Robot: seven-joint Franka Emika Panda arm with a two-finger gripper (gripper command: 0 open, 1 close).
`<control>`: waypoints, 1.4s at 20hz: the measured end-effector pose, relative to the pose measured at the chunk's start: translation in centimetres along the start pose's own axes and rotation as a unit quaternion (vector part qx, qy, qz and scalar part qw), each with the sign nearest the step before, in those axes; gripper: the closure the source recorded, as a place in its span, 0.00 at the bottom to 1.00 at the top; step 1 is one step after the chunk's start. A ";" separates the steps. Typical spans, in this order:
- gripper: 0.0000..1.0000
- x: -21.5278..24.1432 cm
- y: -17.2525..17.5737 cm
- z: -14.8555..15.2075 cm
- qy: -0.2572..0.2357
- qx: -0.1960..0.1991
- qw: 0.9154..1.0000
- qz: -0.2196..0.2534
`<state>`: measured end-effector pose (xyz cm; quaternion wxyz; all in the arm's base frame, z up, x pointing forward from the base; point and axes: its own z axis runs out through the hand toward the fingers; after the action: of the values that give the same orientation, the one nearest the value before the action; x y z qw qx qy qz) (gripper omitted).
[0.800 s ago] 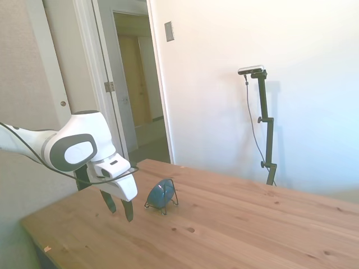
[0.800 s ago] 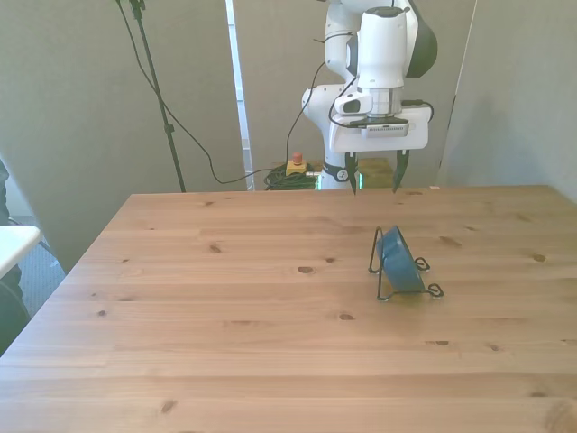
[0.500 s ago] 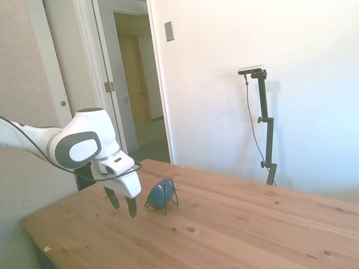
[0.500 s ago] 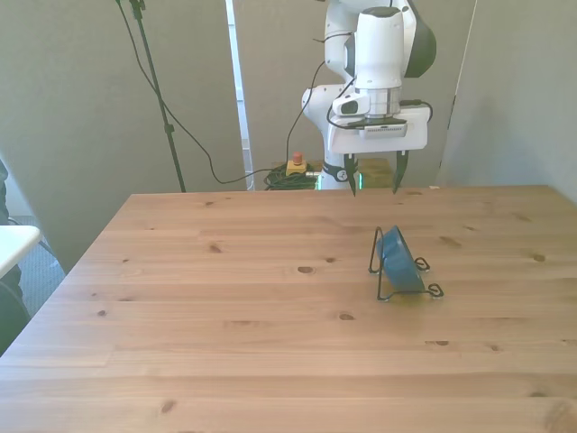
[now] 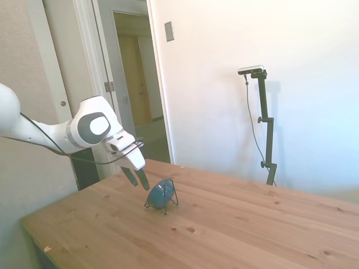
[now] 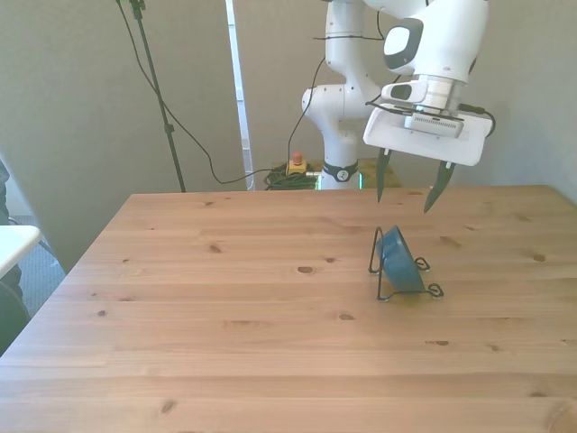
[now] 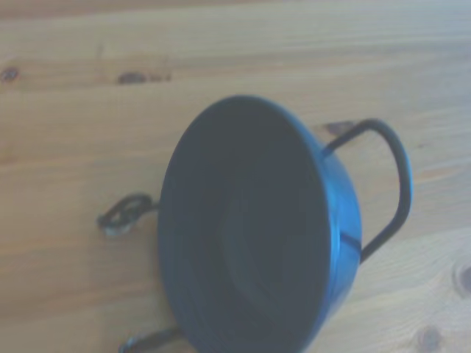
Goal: Unload the bowl
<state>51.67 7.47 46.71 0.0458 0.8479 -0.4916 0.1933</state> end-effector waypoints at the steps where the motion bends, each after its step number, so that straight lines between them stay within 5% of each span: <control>1: 0.00 -0.1 -1.5 0.5 0.013 -0.001 1.000 0.015; 12: 0.00 -2.1 -3.2 1.7 0.101 -0.049 0.992 0.058; 27: 0.00 -1.3 -3.9 5.5 0.139 -0.089 0.982 0.089; 28: 1.00 -1.1 -3.9 5.7 0.138 -0.090 0.982 0.091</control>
<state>56.13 8.89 41.47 0.1718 0.7573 -0.5707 0.2671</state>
